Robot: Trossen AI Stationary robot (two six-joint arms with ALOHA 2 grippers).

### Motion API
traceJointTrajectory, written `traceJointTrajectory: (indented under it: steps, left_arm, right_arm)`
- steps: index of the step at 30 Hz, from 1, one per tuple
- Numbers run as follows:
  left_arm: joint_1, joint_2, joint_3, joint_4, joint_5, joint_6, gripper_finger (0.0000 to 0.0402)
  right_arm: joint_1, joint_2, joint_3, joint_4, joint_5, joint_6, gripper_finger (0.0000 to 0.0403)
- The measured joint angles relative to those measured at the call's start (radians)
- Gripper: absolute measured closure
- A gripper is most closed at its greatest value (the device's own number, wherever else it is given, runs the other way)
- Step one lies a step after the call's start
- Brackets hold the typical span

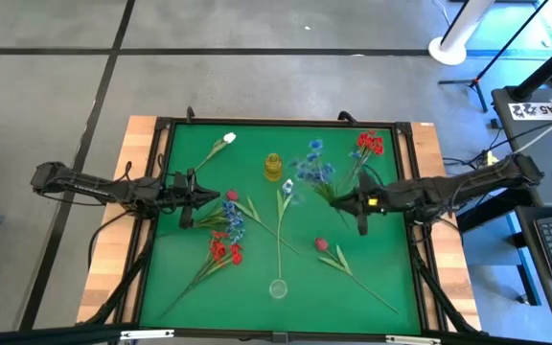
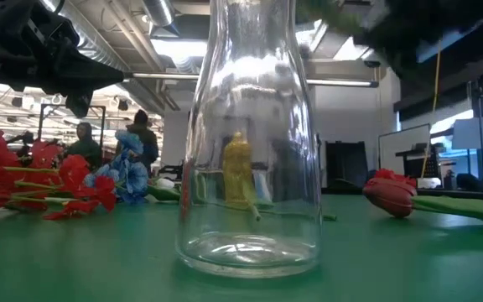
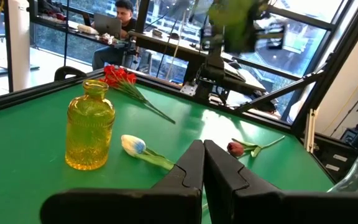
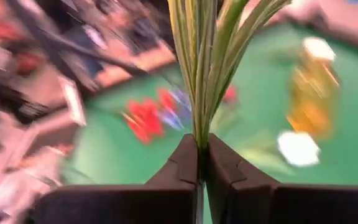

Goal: Sort flowers into vase by color
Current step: Put the right blue flowers into the transparent vase

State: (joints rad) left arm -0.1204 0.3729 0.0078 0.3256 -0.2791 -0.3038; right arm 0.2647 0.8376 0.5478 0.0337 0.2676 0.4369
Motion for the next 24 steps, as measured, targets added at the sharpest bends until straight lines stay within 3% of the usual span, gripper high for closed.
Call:
traceJointTrajectory:
  steps: [7,11,16,20,24]
  left_arm:
    - [0.000,0.000,0.000,0.000,0.000,0.000,0.0401]
    - [0.000,0.000,0.000,0.001,0.000,0.000,0.0401]
    - [0.000,0.000,0.000,0.001,0.000,0.000,0.0401]
    - [0.000,0.000,0.000,0.001,0.000,0.000,0.0401]
    - [0.000,0.000,0.000,0.000,0.000,0.000,0.0401]
  right_arm:
    - [0.156,0.157,-0.015,0.515,0.011,-0.273,0.0396]
    - [0.222,0.334,-0.015,0.855,0.030,-0.412,0.0396]
    - [0.261,0.588,-0.009,1.266,0.092,-0.474,0.0396]
    - [0.261,0.756,0.052,1.426,0.059,-0.466,0.0396]
    - [0.260,0.857,0.144,1.428,0.014,-0.441,0.0397]
